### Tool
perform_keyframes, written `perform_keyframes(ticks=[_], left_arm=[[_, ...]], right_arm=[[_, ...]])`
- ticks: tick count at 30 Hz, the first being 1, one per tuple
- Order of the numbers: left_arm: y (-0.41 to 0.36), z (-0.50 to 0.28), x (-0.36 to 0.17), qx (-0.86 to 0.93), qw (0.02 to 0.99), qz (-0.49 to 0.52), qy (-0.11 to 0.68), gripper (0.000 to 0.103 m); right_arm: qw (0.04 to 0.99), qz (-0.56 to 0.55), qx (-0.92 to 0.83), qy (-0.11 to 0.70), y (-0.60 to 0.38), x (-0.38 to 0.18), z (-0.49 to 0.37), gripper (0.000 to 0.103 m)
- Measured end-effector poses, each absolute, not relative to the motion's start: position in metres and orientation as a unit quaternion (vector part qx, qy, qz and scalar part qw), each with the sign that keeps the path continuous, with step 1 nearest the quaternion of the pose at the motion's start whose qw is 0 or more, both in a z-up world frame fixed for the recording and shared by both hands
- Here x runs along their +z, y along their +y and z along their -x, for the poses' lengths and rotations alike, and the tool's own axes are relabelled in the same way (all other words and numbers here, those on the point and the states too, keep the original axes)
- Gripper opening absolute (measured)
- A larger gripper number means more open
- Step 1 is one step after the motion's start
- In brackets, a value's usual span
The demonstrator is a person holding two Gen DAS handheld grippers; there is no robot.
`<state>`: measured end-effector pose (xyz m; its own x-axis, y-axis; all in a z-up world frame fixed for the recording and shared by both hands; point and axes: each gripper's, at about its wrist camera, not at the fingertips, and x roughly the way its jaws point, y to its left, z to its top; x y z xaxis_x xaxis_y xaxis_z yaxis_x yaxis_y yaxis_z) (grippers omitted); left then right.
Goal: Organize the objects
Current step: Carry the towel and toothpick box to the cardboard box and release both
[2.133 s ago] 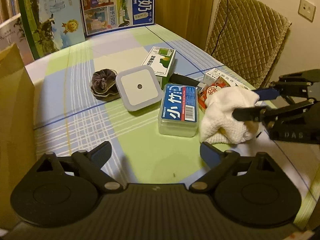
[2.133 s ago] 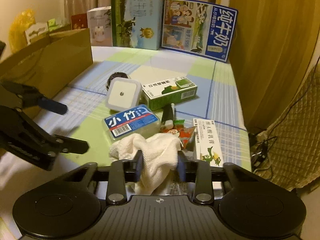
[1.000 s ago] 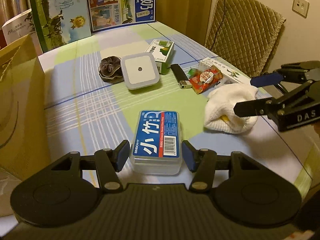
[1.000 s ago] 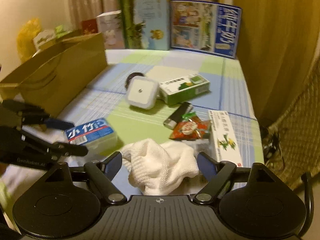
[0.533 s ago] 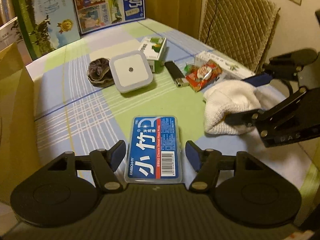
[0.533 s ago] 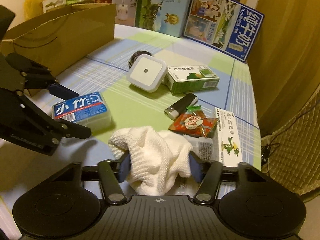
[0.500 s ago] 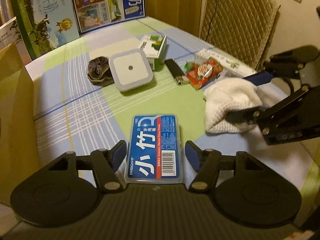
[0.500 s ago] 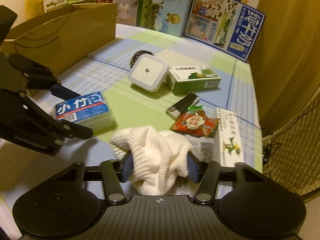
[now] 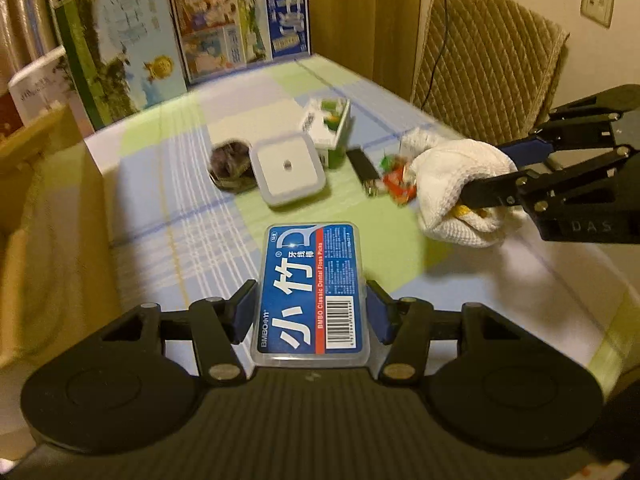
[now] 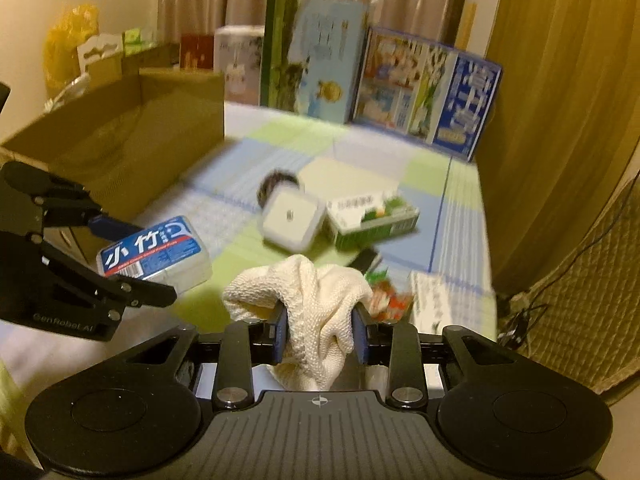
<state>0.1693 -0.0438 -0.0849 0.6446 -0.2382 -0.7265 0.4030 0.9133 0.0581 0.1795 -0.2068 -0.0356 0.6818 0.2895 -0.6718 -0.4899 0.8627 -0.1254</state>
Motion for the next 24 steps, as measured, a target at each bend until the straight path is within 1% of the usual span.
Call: perform_keyframes(ticks=[7, 13, 17, 24], left_arm=[[-0.018, -0.146, -0.019, -0.155, 0.924, -0.081, 0.341, 0.052], [0.035, -0.129, 0.031, -0.104, 0.942, -0.080, 0.309, 0.052], [0.080, -0.121, 0.047, -0.060, 0.947, -0.084, 0.306, 0.052], [0.156, -0.128, 0.043, -0.006, 0.943, -0.080, 0.323, 0.052]], right_arm=[[0.920, 0.141, 0.230, 0.285, -0.177, 0.029, -0.165, 0.030], [0.917, 0.129, 0.276, 0.257, -0.120, 0.067, -0.160, 0.030], [0.905, 0.132, 0.316, 0.252, -0.066, 0.074, -0.162, 0.030], [0.884, 0.131, 0.359, 0.270, 0.018, 0.058, -0.187, 0.030]])
